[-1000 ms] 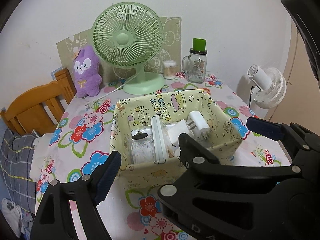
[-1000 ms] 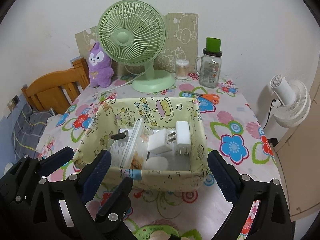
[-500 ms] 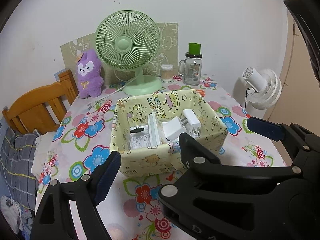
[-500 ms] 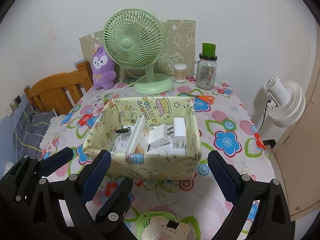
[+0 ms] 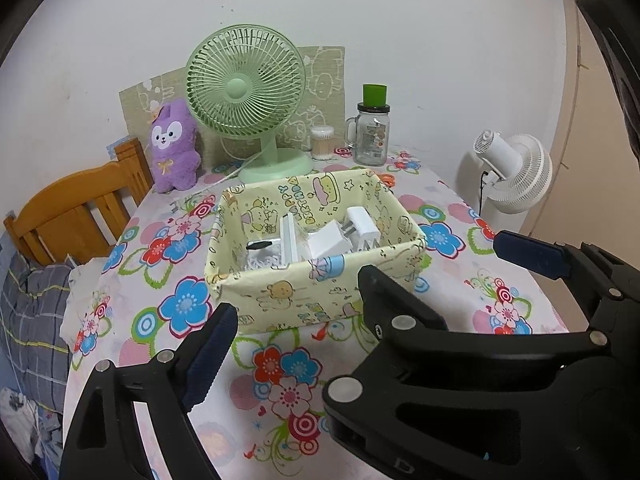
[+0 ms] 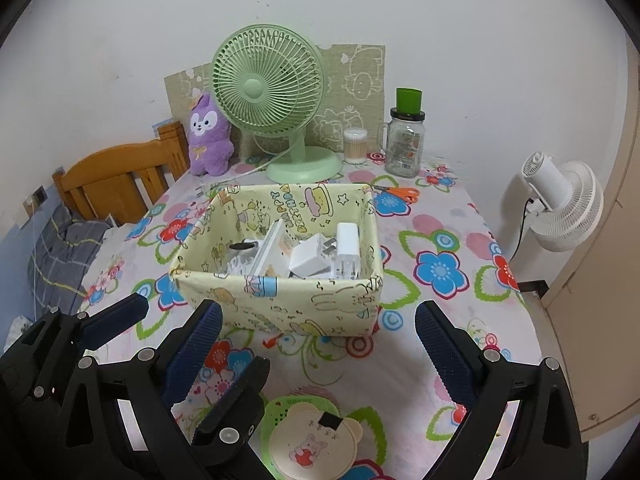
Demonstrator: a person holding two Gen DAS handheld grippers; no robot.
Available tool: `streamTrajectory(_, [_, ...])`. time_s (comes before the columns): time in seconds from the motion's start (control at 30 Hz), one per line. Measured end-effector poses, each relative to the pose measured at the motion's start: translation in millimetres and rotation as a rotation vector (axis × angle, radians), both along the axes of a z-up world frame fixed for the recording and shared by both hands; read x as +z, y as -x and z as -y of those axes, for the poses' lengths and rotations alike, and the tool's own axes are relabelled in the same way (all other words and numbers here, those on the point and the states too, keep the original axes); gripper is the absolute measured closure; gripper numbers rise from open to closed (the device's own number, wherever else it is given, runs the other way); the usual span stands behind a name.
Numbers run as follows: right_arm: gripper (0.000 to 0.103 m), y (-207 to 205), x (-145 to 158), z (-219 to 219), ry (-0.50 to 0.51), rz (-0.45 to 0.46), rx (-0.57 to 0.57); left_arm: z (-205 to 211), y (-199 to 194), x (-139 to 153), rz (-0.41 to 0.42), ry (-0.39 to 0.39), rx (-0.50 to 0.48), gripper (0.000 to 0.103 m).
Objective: Organize rigid objects
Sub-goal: 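Withdraw both open tools up out of the basket, then move the right tool to the cream bunny-printed round case and grasp it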
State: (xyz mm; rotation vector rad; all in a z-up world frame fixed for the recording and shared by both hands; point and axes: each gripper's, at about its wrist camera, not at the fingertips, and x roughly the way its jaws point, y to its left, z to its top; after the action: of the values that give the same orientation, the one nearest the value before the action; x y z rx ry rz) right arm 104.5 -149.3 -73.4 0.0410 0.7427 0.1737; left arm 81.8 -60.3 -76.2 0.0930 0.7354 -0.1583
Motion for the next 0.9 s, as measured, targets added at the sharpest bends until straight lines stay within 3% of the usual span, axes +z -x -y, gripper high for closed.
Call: streamTrajectory(0.9, [0.004,28.6,-48.2,-3.8,0.022,-0.070,0.016,-7.2,26.9,-50.1,-0.078,-0.020,0.009,0.009])
